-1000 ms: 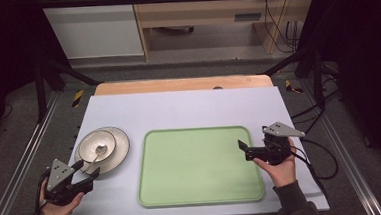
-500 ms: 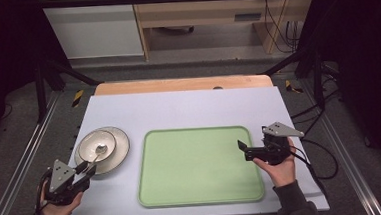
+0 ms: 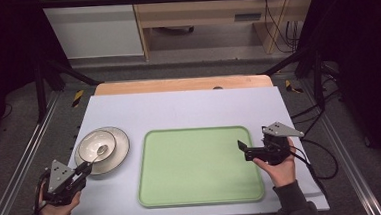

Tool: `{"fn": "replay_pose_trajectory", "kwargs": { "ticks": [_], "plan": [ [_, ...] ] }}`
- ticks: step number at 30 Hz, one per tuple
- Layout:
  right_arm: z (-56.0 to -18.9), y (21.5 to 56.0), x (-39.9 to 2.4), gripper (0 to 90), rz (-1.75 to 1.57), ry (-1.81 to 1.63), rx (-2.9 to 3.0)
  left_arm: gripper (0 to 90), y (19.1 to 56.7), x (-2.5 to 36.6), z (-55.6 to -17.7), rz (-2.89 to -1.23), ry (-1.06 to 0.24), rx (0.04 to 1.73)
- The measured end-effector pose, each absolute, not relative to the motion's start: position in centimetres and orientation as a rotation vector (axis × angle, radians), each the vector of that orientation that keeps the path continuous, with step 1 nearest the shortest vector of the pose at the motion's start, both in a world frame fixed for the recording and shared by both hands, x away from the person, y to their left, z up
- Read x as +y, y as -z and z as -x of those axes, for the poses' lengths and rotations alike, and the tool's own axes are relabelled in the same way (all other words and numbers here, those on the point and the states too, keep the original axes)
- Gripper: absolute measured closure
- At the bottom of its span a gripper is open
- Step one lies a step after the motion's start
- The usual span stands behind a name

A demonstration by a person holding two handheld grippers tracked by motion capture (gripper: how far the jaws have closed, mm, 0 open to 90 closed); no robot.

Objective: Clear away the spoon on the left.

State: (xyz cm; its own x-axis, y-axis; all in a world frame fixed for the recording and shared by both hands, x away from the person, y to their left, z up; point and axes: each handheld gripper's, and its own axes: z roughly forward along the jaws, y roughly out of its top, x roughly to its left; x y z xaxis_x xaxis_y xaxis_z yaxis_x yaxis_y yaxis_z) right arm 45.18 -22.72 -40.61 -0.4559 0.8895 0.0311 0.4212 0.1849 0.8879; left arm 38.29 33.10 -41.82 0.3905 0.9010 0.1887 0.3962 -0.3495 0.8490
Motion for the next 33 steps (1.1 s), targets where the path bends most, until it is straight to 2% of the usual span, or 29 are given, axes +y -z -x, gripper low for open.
{"fn": "replay_pose_trajectory", "kwargs": {
  "ticks": [20,33],
  "plan": [
    [-45.20,40.62,-22.71,1.7,-1.223,-1.216,1.967,88.1,41.56,32.89,-38.16,-1.946,-0.878,1.121],
    [-45.19,40.57,-22.77,1.7,-1.223,-1.219,1.971,88.6,41.40,32.73,-38.08,-1.951,-0.889,1.113]
  ]
}}
